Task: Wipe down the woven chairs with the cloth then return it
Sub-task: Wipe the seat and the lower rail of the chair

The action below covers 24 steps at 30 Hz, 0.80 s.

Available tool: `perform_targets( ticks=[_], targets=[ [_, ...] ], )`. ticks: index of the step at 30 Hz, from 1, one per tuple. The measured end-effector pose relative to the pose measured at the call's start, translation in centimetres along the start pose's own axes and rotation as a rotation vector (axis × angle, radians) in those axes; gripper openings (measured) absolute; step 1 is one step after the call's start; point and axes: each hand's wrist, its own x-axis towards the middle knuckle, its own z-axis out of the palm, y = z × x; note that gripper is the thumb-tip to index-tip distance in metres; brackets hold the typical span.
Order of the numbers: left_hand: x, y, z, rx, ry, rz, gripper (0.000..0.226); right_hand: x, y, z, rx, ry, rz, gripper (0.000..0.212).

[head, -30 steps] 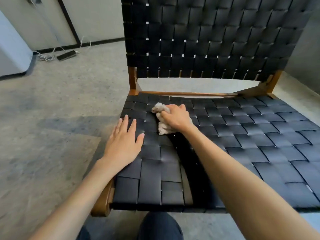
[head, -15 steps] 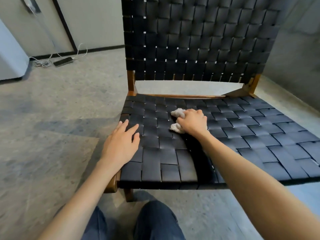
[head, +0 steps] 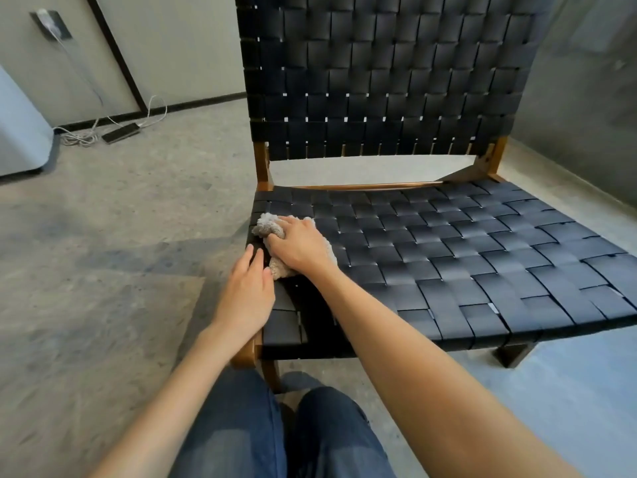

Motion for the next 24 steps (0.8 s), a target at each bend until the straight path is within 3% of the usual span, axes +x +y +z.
perform_targets(
  ticks=[5,14,24],
  targets=[
    [-1.0,0.0,0.0,0.031,0.058,-0.017,0.046,-1.6,2.1,-1.5,-0.096,0.012,-0.016,0.039],
    [-1.6,0.0,-0.3,0.017,0.110,0.084,0.038,-8.8,13.0,-9.9,-0.331,0.194,0.369,0.033],
    [-3.6,-0.7,0.1,-0.117,0.103,0.073,0.043,-7.7,0.4,-2.1,-0.058,0.014,0.087,0.046]
  ],
)
